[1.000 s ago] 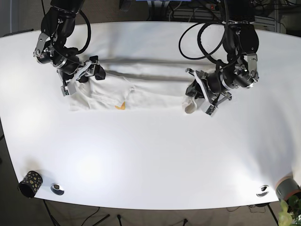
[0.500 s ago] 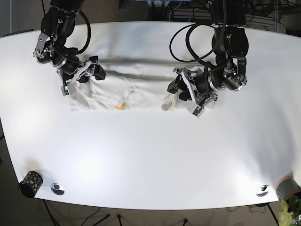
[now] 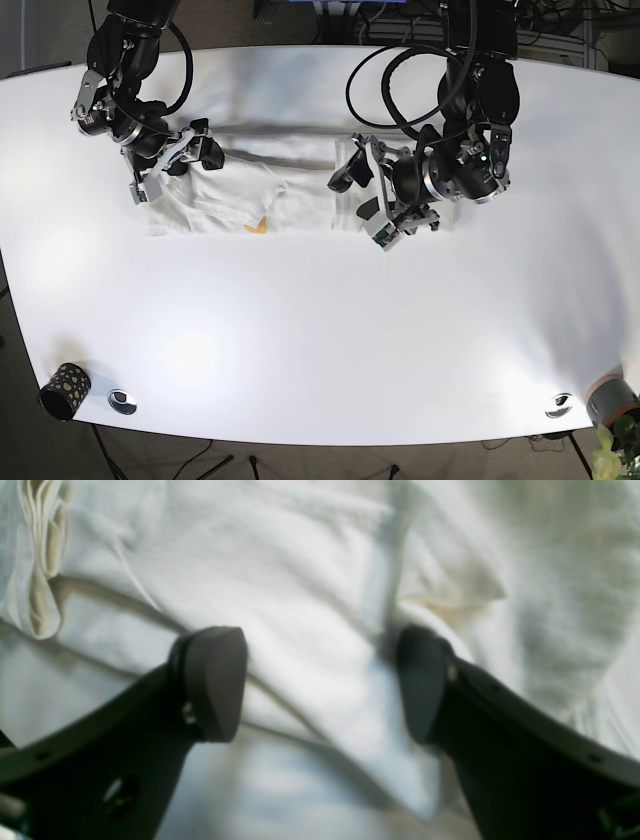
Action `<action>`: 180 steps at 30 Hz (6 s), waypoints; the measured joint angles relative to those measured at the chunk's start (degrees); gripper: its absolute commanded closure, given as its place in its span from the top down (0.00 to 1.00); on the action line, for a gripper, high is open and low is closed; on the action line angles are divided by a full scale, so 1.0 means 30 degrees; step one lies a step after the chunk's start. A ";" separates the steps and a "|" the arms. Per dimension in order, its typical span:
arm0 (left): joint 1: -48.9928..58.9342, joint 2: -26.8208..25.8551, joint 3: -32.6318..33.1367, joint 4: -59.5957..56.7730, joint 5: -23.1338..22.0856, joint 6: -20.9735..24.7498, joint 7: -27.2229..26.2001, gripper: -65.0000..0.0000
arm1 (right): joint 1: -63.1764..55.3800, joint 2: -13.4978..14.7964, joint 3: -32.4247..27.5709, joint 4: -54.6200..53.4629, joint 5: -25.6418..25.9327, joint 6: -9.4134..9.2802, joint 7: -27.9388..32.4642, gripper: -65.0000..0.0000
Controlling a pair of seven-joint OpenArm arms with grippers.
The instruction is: Fold the T-shirt properly
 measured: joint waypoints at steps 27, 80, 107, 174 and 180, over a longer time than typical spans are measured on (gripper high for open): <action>0.2149 -0.1843 -0.4925 -0.0991 0.0066 -0.0714 -0.1406 0.54 | 0.4932 0.2572 0.5173 -0.5304 0.1647 0.1552 -0.1719 0.71; 0.2025 -0.2484 -0.2390 -0.5093 -0.0437 -0.0721 -0.4058 0.54 | 0.1625 0.0918 0.1319 0.1253 0.3432 0.1501 -0.1173 0.01; 0.0401 -0.2113 0.2528 -0.8218 -0.1625 -0.1297 -0.6441 0.54 | 0.3555 0.1290 -0.3818 0.5013 0.1049 0.1647 -0.1195 0.01; 0.1967 -0.5763 -1.1213 -0.1894 0.0175 -0.0765 -0.4903 0.54 | 0.3606 -0.3963 -1.1264 0.0787 -0.4648 0.1778 0.1756 0.85; 0.1384 -0.5727 -1.0098 -0.1836 0.0189 -0.0772 -0.4881 0.54 | 0.4809 -0.4029 -1.3369 -0.2820 -0.4597 0.1792 0.3228 0.62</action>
